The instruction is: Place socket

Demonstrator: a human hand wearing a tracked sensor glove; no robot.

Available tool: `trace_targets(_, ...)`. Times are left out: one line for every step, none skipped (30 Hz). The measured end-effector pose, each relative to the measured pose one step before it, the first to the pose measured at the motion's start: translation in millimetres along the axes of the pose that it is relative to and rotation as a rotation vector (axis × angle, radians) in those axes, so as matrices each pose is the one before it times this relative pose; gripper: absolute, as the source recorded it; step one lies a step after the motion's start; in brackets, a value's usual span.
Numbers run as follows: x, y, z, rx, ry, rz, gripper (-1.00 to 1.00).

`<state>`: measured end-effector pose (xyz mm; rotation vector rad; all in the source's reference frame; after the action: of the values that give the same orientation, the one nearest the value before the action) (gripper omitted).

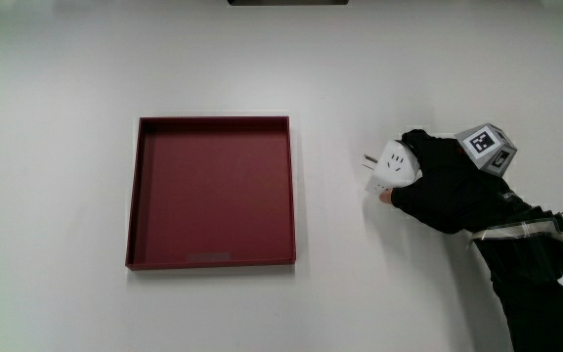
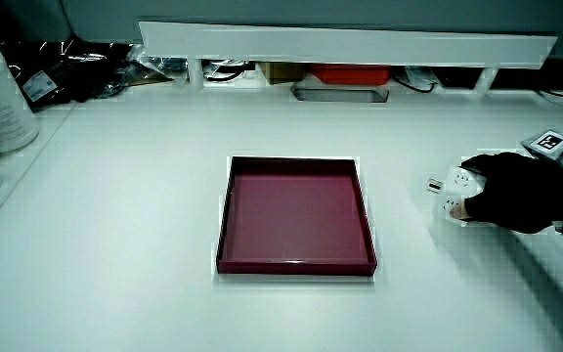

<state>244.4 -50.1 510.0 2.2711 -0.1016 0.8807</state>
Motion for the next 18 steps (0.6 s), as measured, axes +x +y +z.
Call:
trace_targets(2.3,0.64,-1.3,-0.00469,-0.00197,-0.00758,0.0)
trace_targets(5.44,2.35,-2.34,0.00332,-0.01086,-0.01396,0.0)
trace_targets(-1.5,-0.9,-0.61,0.00083,-0.0053,0.00202,0.0)
trace_targets(2.99,0.94,-1.47,0.00586,-0.0007,-0.01246,0.0)
trace_targets(1.62,0.7,-1.06,-0.01343,0.00881,0.00428,0.0)
trace_targets(2.78,0.9,-0.76,0.0032,0.00832,-0.00804,0.0)
trace_targets(-1.98,-1.15,0.18,0.00389,-0.00532,0.00592,0.0)
trace_targets(1.61,0.96,-1.04,-0.00587,0.00389,-0.00831,0.0)
trace_targets(0.35,0.44,-0.91,-0.00283,-0.00868,-0.00034,0.0)
trace_targets(2.13,1.14,-1.51,0.00441,-0.00619,-0.00927,0.0)
trace_targets(1.77,0.7,-1.31,-0.00784,0.01009,-0.0038,0.0)
trace_targets(1.97,0.47,-0.65,-0.00133,0.01216,0.00232,-0.03)
trace_targets(-0.39,-0.71,-0.2,-0.0581,0.03943,-0.00996,-0.07)
trace_targets(1.36,0.23,0.23,0.0728,-0.04505,0.00392,-0.1)
trace_targets(0.18,0.22,-0.26,-0.01513,0.00462,0.00653,-0.14)
trace_targets(2.49,1.04,-0.31,0.00207,0.00546,-0.01557,-0.17)
trace_targets(-0.83,-0.8,0.68,-0.01174,0.0161,0.00199,-0.21)
trace_targets(0.15,-0.13,0.17,-0.00546,0.00631,0.00198,-0.24)
